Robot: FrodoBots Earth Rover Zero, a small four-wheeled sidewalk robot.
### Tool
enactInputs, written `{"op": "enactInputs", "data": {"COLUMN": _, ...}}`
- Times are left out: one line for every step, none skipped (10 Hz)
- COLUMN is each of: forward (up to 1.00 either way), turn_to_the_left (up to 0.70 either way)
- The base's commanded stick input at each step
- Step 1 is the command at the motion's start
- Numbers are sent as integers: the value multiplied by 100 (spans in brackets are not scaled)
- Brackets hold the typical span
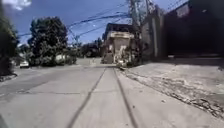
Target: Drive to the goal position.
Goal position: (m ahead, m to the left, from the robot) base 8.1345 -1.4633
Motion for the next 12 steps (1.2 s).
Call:
{"op": "enactInputs", "data": {"forward": 85, "turn_to_the_left": 0}}
{"op": "enactInputs", "data": {"forward": 85, "turn_to_the_left": 0}}
{"op": "enactInputs", "data": {"forward": 85, "turn_to_the_left": 0}}
{"op": "enactInputs", "data": {"forward": 85, "turn_to_the_left": 0}}
{"op": "enactInputs", "data": {"forward": 85, "turn_to_the_left": 0}}
{"op": "enactInputs", "data": {"forward": 85, "turn_to_the_left": 4}}
{"op": "enactInputs", "data": {"forward": 85, "turn_to_the_left": 1}}
{"op": "enactInputs", "data": {"forward": 85, "turn_to_the_left": 0}}
{"op": "enactInputs", "data": {"forward": 85, "turn_to_the_left": 0}}
{"op": "enactInputs", "data": {"forward": 85, "turn_to_the_left": 0}}
{"op": "enactInputs", "data": {"forward": 85, "turn_to_the_left": 7}}
{"op": "enactInputs", "data": {"forward": 85, "turn_to_the_left": 3}}
